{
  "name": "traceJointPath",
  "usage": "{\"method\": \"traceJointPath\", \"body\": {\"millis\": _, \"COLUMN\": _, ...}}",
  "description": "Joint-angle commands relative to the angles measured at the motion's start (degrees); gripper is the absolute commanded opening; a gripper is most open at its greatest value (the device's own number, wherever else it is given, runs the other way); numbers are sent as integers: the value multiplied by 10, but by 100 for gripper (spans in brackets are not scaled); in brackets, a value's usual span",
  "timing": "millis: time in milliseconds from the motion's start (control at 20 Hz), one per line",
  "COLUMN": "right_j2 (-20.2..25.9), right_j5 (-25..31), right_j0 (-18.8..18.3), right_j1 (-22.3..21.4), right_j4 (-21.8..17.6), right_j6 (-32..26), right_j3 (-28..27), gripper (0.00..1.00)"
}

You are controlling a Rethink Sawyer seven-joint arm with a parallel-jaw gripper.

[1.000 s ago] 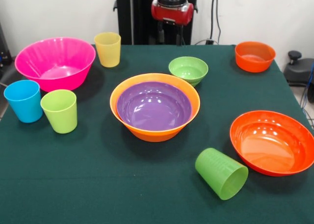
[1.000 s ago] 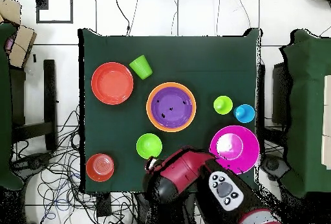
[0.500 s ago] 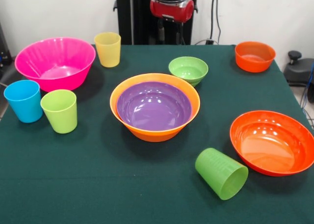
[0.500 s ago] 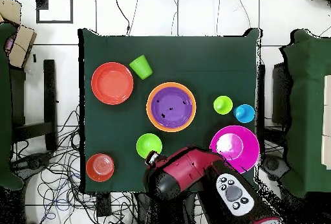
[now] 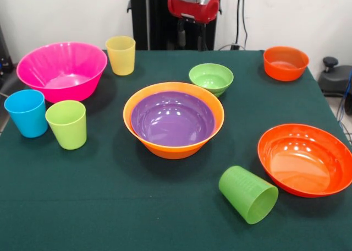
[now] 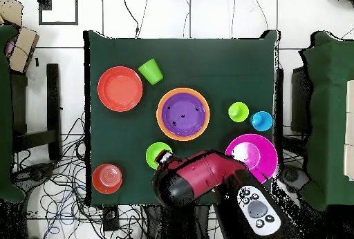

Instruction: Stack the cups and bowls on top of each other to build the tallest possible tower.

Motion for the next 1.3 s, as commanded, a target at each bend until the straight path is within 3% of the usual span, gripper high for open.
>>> {"method": "traceJointPath", "body": {"millis": 50, "right_j2": 5, "right_j5": 47, "right_j0": 5, "right_j1": 6, "right_j4": 23, "right_j6": -49, "right_j3": -51, "gripper": 100}}
{"method": "traceJointPath", "body": {"millis": 250, "right_j2": -15, "right_j5": 36, "right_j0": 16, "right_j1": 38, "right_j4": 0, "right_j6": -40, "right_j3": -80, "gripper": 100}}
{"method": "traceJointPath", "body": {"millis": 450, "right_j2": -68, "right_j5": -12, "right_j0": 74, "right_j1": 83, "right_j4": -43, "right_j6": 16, "right_j3": -112, "gripper": 100}}
{"method": "traceJointPath", "body": {"millis": 700, "right_j2": -165, "right_j5": -102, "right_j0": 182, "right_j1": 179, "right_j4": -77, "right_j6": 86, "right_j3": -175, "gripper": 100}}
{"method": "traceJointPath", "body": {"millis": 800, "right_j2": -223, "right_j5": -154, "right_j0": 240, "right_j1": 213, "right_j4": -72, "right_j6": 117, "right_j3": -195, "gripper": 100}}
{"method": "traceJointPath", "body": {"millis": 900, "right_j2": -257, "right_j5": -190, "right_j0": 275, "right_j1": 234, "right_j4": -49, "right_j6": 118, "right_j3": -197, "gripper": 100}}
{"method": "traceJointPath", "body": {"millis": 1100, "right_j2": -290, "right_j5": -226, "right_j0": 324, "right_j1": 236, "right_j4": 3, "right_j6": 94, "right_j3": -166, "gripper": 100}}
{"method": "traceJointPath", "body": {"millis": 1300, "right_j2": -300, "right_j5": -257, "right_j0": 346, "right_j1": 232, "right_j4": 30, "right_j6": 68, "right_j3": -134, "gripper": 100}}
